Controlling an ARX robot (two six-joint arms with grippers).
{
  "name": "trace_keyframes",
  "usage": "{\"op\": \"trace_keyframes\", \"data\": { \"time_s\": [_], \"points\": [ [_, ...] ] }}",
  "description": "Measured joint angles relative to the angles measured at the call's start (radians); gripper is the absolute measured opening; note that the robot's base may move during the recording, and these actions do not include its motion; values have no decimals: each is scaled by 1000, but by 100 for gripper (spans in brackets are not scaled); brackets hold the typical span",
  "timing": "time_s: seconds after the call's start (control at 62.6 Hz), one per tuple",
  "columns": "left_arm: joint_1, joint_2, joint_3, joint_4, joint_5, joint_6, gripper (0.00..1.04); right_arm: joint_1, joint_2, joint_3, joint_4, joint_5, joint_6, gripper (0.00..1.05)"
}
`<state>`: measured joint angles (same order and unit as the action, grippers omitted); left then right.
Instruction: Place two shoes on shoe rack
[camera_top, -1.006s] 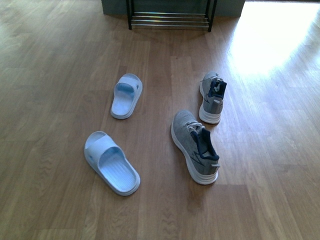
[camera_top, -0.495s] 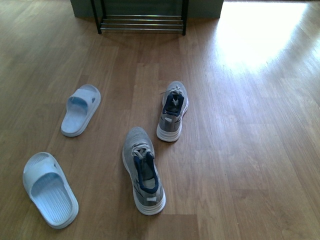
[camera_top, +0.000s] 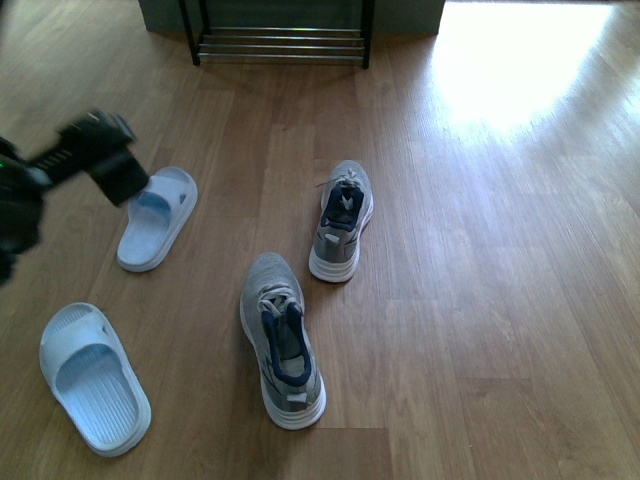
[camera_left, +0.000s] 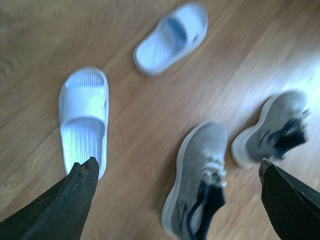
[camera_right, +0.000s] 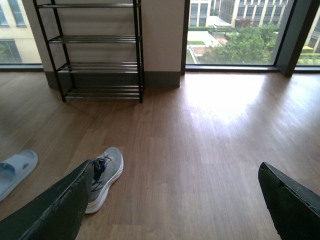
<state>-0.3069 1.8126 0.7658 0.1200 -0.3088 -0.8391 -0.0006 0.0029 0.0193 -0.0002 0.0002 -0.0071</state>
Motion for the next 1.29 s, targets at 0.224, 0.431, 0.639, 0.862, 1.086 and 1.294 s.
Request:
{"op": "trace_keyframes", "data": {
  "time_s": [0.224, 0.431, 0.639, 0.862, 1.086, 1.294],
  "points": [
    [-27, 491, 382, -92, 261, 138, 95, 0, 0, 0, 0, 0, 0, 96],
    [-43, 682, 542, -125, 390, 180, 95, 0, 0, 0, 0, 0, 0, 96],
    [-77, 811, 673, -179, 467, 209, 95, 0, 0, 0, 0, 0, 0, 96],
    [-85, 911, 764, -248, 476, 225, 95, 0, 0, 0, 0, 0, 0, 96],
    [-89, 960, 821, -287, 471, 237, 95, 0, 0, 0, 0, 0, 0, 96],
    [-92, 995, 853, -349, 448, 245, 95, 0, 0, 0, 0, 0, 0, 96]
  ]
}}
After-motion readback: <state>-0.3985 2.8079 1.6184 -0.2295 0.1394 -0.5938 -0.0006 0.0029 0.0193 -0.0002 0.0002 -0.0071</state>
